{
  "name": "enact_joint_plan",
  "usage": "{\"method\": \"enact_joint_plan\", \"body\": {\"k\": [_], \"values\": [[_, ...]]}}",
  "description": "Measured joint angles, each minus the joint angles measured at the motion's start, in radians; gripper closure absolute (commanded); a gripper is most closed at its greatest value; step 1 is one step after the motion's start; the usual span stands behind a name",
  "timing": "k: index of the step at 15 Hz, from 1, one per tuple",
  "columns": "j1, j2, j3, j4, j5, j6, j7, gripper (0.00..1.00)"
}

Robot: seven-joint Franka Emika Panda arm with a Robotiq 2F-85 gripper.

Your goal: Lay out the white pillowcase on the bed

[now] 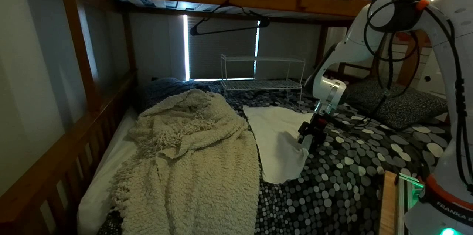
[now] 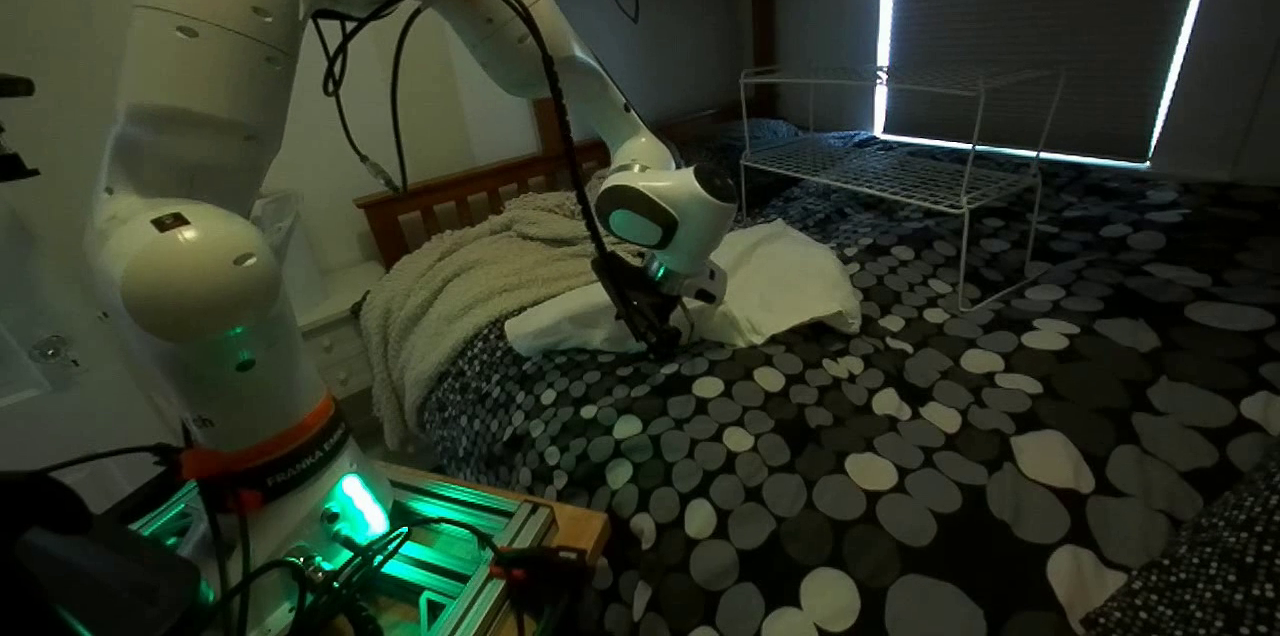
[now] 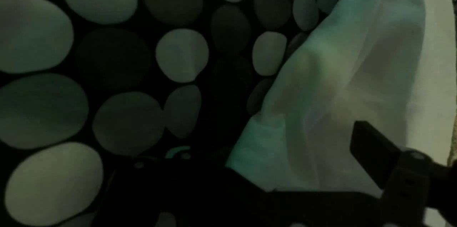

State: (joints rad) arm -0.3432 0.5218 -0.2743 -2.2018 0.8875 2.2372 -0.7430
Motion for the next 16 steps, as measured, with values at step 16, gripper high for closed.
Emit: {"method": "enact_joint_plan", "body": {"k": [16], "values": [[-0.160,0.006,0.049,0.138,0.172,-0.297,-0.138,0.00]]}}
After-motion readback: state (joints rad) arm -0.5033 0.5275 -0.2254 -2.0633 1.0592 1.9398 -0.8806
